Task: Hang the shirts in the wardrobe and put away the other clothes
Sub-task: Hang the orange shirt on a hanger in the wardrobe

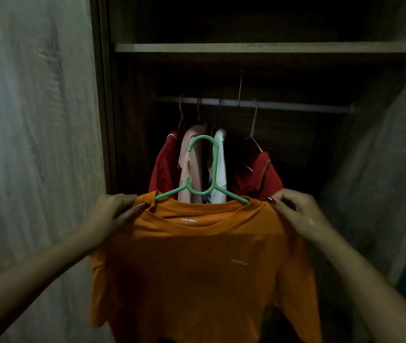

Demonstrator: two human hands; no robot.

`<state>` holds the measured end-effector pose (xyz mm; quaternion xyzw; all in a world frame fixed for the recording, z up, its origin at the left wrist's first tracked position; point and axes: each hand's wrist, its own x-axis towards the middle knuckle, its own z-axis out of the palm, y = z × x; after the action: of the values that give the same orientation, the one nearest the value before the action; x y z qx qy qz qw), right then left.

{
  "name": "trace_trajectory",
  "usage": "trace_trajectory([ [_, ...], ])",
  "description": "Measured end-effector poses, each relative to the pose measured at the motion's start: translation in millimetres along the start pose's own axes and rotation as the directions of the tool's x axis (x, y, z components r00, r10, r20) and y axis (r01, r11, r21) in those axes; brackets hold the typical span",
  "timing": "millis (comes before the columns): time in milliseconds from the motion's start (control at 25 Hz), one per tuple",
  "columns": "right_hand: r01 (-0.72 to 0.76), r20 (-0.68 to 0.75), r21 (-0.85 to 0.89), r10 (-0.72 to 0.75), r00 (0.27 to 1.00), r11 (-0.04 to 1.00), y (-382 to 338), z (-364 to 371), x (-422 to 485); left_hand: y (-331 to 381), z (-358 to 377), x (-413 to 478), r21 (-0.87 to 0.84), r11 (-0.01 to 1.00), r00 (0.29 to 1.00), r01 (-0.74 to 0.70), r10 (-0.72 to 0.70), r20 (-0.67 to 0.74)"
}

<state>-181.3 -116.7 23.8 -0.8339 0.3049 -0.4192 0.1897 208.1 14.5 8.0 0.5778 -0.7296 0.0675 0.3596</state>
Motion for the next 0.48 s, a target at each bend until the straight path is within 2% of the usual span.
trace_trajectory([
  [120, 0.027, -0.163, 0.014, -0.025, 0.986, 1.0, -2.6, 2.7, -1.9, 1.7, -6.5, -5.8, -0.018, 1.0, 1.0, -0.02, 0.02, -0.004],
  [320, 0.092, -0.284, 0.053, -0.073, 0.956, 0.994, -15.3, 7.4, -1.5, 10.8, -10.2, -10.5, -0.039, 0.998, 0.998, -0.058, 0.057, -0.026],
  [400, 0.081, -0.225, 0.027, -0.073, 0.972, 0.996, -20.8, 5.9, -2.4, 7.6, -11.5, -11.8, -0.1, 0.993, 0.997, -0.055, 0.05, -0.055],
  [480, 0.057, 0.013, -0.085, -0.056, 0.998, 0.995, -23.6, 8.1, -3.6, 5.4, -10.7, -13.1, -0.109, 0.993, 0.997, -0.041, 0.034, -0.066],
])
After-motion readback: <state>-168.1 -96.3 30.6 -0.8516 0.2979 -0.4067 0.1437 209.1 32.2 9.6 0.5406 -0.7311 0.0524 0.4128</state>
